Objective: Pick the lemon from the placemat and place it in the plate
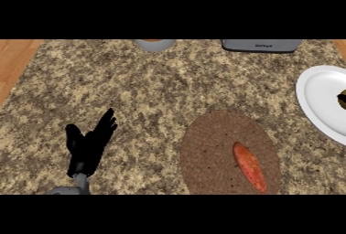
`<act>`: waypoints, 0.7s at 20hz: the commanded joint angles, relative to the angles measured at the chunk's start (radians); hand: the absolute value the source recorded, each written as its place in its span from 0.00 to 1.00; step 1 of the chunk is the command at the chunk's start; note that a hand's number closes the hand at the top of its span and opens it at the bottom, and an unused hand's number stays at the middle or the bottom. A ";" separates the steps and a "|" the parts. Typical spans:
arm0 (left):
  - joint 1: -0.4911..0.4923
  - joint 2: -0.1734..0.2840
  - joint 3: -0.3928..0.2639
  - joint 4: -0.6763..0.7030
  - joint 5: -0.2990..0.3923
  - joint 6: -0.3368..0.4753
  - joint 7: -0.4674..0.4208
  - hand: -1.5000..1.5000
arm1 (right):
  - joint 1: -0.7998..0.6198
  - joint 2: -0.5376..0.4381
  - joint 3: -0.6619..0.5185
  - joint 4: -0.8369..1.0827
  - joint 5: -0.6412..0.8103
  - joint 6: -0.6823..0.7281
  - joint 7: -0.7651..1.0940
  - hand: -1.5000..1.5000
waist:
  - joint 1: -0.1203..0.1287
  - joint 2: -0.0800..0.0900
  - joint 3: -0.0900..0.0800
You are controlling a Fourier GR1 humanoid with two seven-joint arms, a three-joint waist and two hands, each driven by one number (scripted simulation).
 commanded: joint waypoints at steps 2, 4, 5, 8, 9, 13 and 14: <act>0.001 -0.012 0.003 0.029 -0.003 0.008 -0.006 0.50 | -0.018 -0.048 -0.111 0.039 -0.106 0.070 -0.076 0.00 | -0.011 -0.001 -0.003; 0.027 0.005 0.005 0.010 0.005 -0.016 -0.021 0.50 | 0.016 -0.086 -0.135 0.067 -0.128 0.135 -0.100 0.00 | -0.011 -0.003 -0.003; 0.007 -0.023 -0.003 0.016 -0.017 0.030 -0.003 0.50 | 0.045 -0.070 -0.156 0.068 -0.156 0.177 -0.134 0.00 | -0.026 -0.008 -0.004; 0.009 0.001 0.017 0.010 0.001 0.001 -0.007 0.50 | 0.059 -0.100 -0.148 0.103 -0.158 0.285 -0.141 0.00 | -0.022 -0.009 -0.005; -0.028 -0.008 0.024 0.047 -0.001 0.013 0.008 0.50 | 0.097 -0.098 -0.160 0.109 -0.176 0.349 -0.164 0.00 | -0.034 -0.008 -0.005; 0.036 0.027 0.038 -0.006 0.021 -0.023 0.008 0.50 | 0.191 -0.126 -0.143 0.106 -0.183 0.511 -0.212 0.00 | -0.041 -0.018 -0.007; 0.034 0.003 0.024 0.029 -0.008 0.001 -0.026 0.50 | 0.182 -0.147 -0.133 0.097 -0.181 0.545 -0.203 0.00 | -0.042 -0.018 -0.008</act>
